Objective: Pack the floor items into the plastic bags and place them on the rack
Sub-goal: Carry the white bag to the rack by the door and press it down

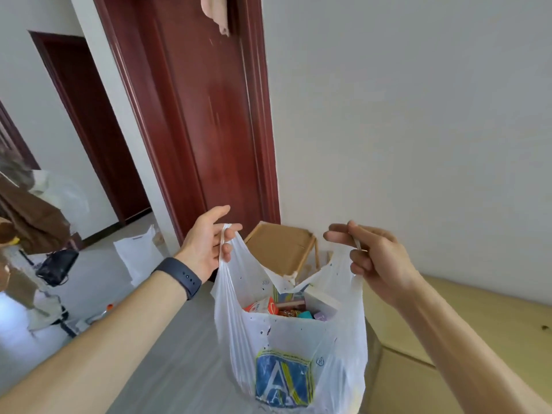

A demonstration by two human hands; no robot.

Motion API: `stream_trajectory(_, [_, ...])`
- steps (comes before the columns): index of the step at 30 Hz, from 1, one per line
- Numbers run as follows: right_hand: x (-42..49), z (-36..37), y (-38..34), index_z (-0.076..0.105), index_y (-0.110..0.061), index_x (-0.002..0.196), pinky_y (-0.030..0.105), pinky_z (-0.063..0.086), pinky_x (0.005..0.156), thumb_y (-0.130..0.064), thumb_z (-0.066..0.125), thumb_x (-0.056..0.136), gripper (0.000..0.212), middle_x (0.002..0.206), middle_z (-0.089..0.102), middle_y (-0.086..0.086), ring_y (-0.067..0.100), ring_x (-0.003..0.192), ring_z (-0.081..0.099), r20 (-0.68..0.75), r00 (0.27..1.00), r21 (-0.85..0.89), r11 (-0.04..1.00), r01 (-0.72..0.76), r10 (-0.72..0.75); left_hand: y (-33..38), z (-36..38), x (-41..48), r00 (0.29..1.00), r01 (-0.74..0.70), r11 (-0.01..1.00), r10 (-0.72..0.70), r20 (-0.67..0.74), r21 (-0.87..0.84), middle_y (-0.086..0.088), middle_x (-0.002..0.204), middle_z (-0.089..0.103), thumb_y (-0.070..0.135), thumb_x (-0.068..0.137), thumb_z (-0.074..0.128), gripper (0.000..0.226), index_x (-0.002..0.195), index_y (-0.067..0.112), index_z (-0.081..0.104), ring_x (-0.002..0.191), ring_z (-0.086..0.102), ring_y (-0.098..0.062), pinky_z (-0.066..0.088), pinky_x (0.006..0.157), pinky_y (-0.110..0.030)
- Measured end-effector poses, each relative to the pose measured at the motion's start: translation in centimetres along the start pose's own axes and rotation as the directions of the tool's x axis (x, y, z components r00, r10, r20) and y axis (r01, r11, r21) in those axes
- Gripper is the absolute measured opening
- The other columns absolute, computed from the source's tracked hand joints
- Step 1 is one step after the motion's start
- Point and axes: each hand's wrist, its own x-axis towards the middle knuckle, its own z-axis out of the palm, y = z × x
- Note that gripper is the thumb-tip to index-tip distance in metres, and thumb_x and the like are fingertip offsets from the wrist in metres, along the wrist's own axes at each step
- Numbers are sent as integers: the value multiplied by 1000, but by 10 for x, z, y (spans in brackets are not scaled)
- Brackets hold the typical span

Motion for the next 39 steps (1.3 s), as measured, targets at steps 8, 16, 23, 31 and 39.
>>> stream_trajectory(8, [170, 48, -2, 75, -4, 99, 18, 36, 41, -25, 51, 102, 32, 104, 76, 11, 9, 39, 30, 33, 999, -78, 996, 42, -40, 65, -14, 174, 1000, 10, 999, -11, 23, 43, 6, 54, 48, 48, 85, 61, 51, 104, 2, 69, 39, 36, -10, 34, 44, -23])
stream_trajectory(16, [296, 71, 16, 70, -6, 107, 23, 52, 55, -24, 48, 103, 29, 104, 76, 6, 14, 51, 58, -86, 993, -93, 993, 79, -87, 110, -4, 327, 996, 17, 997, -24, 90, 71, 7, 52, 54, 42, 83, 64, 46, 108, 3, 68, 37, 36, -9, 35, 40, -19])
stream_trajectory(23, [389, 94, 50, 70, -8, 110, 23, 56, 63, -23, 45, 105, 29, 103, 77, 3, 15, 70, 71, -254, 967, -150, 988, -21, -18, 124, -20, 458, 973, 69, 988, -98, 211, 139, -3, 82, 75, 29, 83, 66, 33, 105, 4, 66, 37, 39, -9, 36, 40, -21])
stream_trajectory(31, [457, 110, 115, 68, -9, 108, 27, 55, 56, -19, 47, 104, 24, 90, 77, -1, 14, 54, 60, -588, 809, -151, 978, -143, 27, 75, -48, 574, 948, -122, 935, 10, 319, 333, 0, 73, 63, 15, 87, 70, 7, 93, 14, 74, 58, 65, -10, 51, 62, -22])
stream_trajectory(39, [459, 105, 178, 63, -33, 103, 13, 50, 67, -52, 67, 82, 29, 98, 70, -14, 4, 86, 67, -680, 666, -464, 883, -67, -307, -5, -86, 631, 872, -406, 815, 210, 441, 413, 11, 142, 38, 50, 56, 89, 102, 138, 45, 29, 125, 43, -4, 37, 97, -24])
